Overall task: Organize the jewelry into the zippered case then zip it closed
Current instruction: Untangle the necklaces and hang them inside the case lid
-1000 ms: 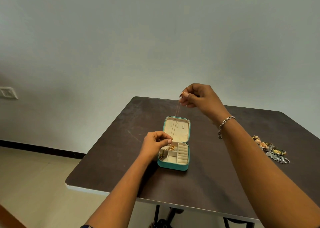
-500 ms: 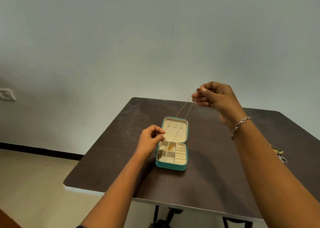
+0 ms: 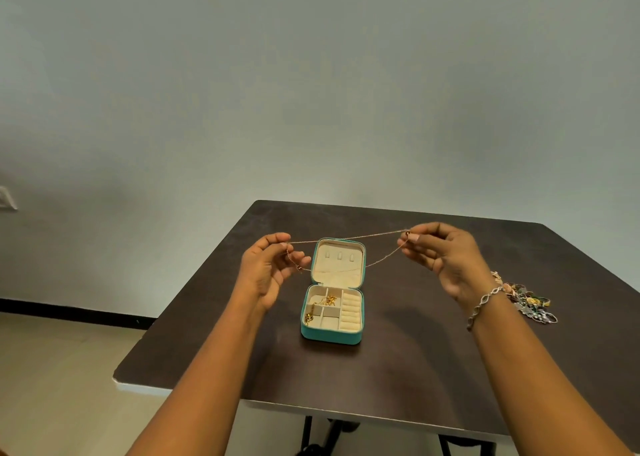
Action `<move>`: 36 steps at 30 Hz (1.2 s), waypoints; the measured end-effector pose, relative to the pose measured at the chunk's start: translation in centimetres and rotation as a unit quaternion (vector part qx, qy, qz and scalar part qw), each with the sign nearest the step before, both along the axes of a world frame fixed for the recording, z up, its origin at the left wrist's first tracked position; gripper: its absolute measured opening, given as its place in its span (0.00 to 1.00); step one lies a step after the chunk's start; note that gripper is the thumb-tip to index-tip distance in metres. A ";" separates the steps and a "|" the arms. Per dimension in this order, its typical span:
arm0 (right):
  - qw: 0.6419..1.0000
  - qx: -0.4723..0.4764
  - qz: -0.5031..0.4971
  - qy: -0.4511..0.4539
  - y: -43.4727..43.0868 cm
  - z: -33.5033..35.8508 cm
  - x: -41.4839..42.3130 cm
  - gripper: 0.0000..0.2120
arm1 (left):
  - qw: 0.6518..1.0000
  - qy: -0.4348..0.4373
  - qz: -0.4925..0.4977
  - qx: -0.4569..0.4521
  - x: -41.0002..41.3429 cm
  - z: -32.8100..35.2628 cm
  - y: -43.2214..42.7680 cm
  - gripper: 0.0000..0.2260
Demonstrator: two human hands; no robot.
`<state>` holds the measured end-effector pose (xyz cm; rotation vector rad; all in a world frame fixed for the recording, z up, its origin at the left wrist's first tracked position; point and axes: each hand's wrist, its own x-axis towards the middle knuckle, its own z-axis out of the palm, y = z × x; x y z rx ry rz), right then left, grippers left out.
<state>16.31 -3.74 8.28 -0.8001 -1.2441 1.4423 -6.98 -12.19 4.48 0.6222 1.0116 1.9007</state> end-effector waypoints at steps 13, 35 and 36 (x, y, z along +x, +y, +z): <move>0.993 -0.051 0.070 -0.085 -1.4 -5.0 1.5 0.08 | 0.990 -0.055 -0.118 0.050 0.0 1.6 -0.9 0.14; 0.966 0.103 -0.014 -0.237 -5.9 -9.2 4.4 0.08 | 0.971 0.184 -0.131 -0.076 0.7 2.6 3.2 0.12; 0.960 0.115 -0.028 -0.255 -6.2 -9.4 4.4 0.08 | 0.966 0.208 -0.128 -0.087 0.8 2.7 3.6 0.12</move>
